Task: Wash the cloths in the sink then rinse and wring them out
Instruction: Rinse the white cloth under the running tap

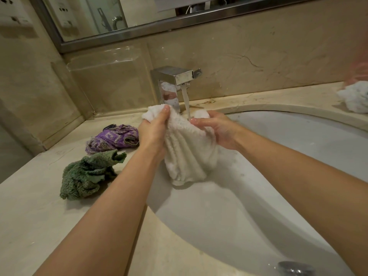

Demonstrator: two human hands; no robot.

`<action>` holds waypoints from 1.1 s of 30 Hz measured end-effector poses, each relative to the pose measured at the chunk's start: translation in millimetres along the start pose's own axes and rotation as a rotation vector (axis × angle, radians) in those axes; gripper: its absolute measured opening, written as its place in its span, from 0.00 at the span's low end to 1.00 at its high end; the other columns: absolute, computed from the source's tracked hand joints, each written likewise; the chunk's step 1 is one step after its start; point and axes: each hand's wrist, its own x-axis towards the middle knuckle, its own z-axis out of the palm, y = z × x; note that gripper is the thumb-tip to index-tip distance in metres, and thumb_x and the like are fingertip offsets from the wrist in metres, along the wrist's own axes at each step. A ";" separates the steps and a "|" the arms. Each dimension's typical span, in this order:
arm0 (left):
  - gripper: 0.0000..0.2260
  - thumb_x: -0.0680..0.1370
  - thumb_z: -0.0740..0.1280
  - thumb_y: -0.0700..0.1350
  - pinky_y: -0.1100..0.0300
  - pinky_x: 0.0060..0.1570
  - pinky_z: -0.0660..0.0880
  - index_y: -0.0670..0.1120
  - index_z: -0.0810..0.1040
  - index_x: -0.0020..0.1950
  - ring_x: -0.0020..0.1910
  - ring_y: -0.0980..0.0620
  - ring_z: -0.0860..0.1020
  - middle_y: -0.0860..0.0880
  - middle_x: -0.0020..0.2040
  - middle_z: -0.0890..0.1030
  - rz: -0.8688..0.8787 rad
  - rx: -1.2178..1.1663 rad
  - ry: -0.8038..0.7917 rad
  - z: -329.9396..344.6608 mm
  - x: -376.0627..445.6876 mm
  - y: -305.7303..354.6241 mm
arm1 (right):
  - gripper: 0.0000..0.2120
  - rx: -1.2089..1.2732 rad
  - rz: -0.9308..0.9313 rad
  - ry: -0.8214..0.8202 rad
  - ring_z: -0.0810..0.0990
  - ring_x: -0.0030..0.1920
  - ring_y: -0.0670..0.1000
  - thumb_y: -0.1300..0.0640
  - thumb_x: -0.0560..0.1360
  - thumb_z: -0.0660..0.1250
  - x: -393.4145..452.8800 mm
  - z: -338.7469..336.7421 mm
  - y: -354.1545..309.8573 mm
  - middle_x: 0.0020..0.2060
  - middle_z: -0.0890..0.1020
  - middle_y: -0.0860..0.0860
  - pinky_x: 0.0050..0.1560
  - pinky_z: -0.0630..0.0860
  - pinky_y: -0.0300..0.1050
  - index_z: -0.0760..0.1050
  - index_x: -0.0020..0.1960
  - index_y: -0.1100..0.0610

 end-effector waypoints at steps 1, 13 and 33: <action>0.09 0.75 0.73 0.48 0.54 0.51 0.80 0.46 0.79 0.49 0.49 0.49 0.83 0.46 0.50 0.84 0.005 -0.011 0.010 -0.5 0.8 -0.1 | 0.32 0.001 -0.007 0.008 0.81 0.57 0.57 0.56 0.63 0.79 0.4 1.3 0.0 0.58 0.81 0.58 0.49 0.80 0.48 0.74 0.64 0.59; 0.07 0.76 0.71 0.50 0.50 0.58 0.78 0.48 0.78 0.45 0.50 0.50 0.82 0.49 0.47 0.83 0.078 -0.019 0.086 -1.6 6.3 -1.3 | 0.26 0.005 0.068 -0.082 0.81 0.55 0.54 0.62 0.70 0.74 -9.1 10.6 -4.5 0.57 0.81 0.54 0.54 0.80 0.49 0.72 0.66 0.54; 0.08 0.75 0.70 0.38 0.54 0.50 0.80 0.50 0.75 0.46 0.47 0.50 0.81 0.48 0.48 0.81 0.178 0.456 -0.249 6.5 -10.5 -7.6 | 0.26 0.218 -0.045 0.349 0.80 0.50 0.57 0.64 0.78 0.65 -4.1 9.7 -13.7 0.60 0.77 0.58 0.49 0.80 0.57 0.62 0.73 0.53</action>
